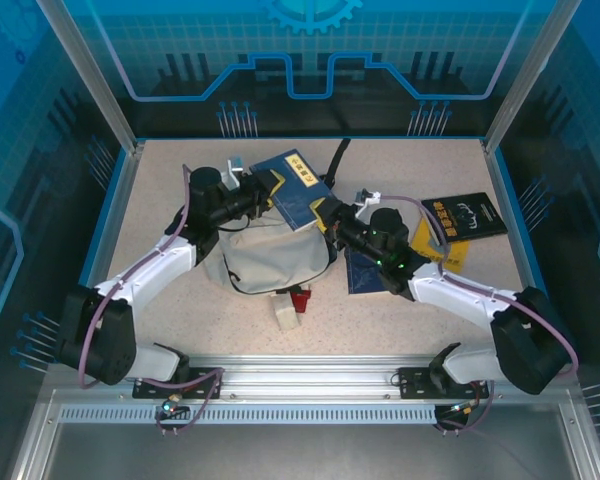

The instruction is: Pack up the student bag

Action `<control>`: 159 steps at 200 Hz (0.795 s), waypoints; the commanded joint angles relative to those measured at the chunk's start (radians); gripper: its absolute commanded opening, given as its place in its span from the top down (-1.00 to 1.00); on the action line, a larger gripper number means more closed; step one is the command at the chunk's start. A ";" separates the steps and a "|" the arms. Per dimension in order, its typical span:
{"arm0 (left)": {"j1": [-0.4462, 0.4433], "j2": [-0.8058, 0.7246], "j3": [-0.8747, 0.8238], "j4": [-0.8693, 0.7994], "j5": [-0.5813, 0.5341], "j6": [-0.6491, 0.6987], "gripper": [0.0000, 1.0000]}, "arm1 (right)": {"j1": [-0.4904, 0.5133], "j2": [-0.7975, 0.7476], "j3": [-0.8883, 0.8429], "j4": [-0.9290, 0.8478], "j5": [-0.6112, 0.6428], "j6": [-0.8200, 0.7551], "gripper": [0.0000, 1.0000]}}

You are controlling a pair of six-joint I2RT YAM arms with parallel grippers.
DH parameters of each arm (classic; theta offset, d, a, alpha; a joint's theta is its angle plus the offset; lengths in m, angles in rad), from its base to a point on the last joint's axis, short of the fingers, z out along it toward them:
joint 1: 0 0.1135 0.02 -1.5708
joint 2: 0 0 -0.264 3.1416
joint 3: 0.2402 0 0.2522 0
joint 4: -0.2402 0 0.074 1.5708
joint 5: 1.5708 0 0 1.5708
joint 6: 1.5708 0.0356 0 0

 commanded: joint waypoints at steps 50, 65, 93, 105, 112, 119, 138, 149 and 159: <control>0.028 -0.036 0.139 -0.665 -0.007 0.548 -0.79 | -0.098 -0.277 0.093 -0.633 0.124 -0.346 0.73; 0.025 -0.009 0.173 -0.776 -0.004 0.681 -0.83 | -0.141 -0.327 0.118 -0.781 0.138 -0.416 0.73; -0.016 0.034 0.241 -0.974 -0.079 0.909 -0.83 | -0.222 -0.402 0.170 -1.019 0.160 -0.543 0.71; -0.049 0.049 0.262 -1.025 -0.115 0.983 -0.83 | -0.257 -0.425 0.171 -1.086 0.166 -0.577 0.71; -0.072 0.059 0.272 -1.049 -0.134 1.016 -0.83 | -0.277 -0.437 0.170 -1.112 0.162 -0.592 0.71; -0.095 0.070 0.281 -1.068 -0.147 1.044 -0.82 | -0.294 -0.448 0.169 -1.136 0.159 -0.601 0.71; -0.176 0.117 0.313 -1.113 -0.167 1.106 -0.75 | -0.332 -0.466 0.170 -1.168 0.149 -0.608 0.70; -0.230 0.150 0.340 -1.134 -0.184 1.126 -0.72 | -0.348 -0.472 0.162 -1.167 0.137 -0.600 0.70; -0.274 0.187 0.371 -1.153 -0.215 1.134 -0.70 | -0.356 -0.472 0.152 -1.162 0.128 -0.592 0.70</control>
